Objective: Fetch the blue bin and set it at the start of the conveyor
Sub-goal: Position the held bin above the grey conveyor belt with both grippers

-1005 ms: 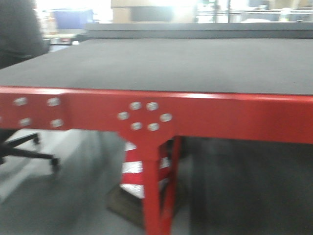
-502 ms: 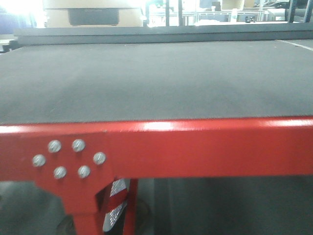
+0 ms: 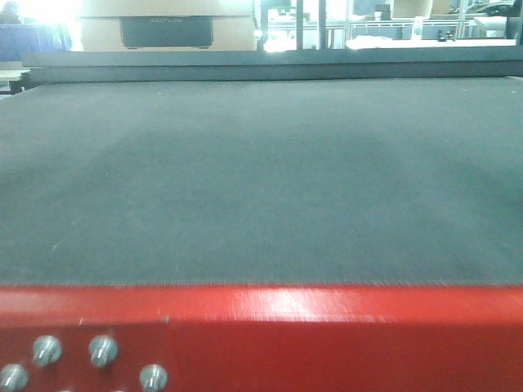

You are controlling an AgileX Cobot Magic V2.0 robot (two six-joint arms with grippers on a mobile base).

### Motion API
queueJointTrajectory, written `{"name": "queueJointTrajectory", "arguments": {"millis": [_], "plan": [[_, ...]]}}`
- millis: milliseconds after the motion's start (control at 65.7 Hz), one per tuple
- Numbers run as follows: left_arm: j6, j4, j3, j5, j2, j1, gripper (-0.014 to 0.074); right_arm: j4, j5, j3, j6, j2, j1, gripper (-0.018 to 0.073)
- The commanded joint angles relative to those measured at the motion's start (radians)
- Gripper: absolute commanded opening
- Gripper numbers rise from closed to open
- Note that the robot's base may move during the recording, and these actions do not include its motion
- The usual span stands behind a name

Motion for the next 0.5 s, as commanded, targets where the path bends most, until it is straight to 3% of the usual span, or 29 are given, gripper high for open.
{"name": "queueJointTrajectory", "arguments": {"millis": [0, 487], "plan": [[0.015, 0.135, -0.007, 0.002, -0.019, 0.017, -0.0111, -0.103, -0.030, -0.007, -0.026, -0.019, -0.017, -0.0152], [0.015, 0.135, -0.007, 0.002, -0.019, 0.017, -0.0111, -0.103, -0.034, -0.007, -0.026, -0.019, -0.017, -0.0152]]}}
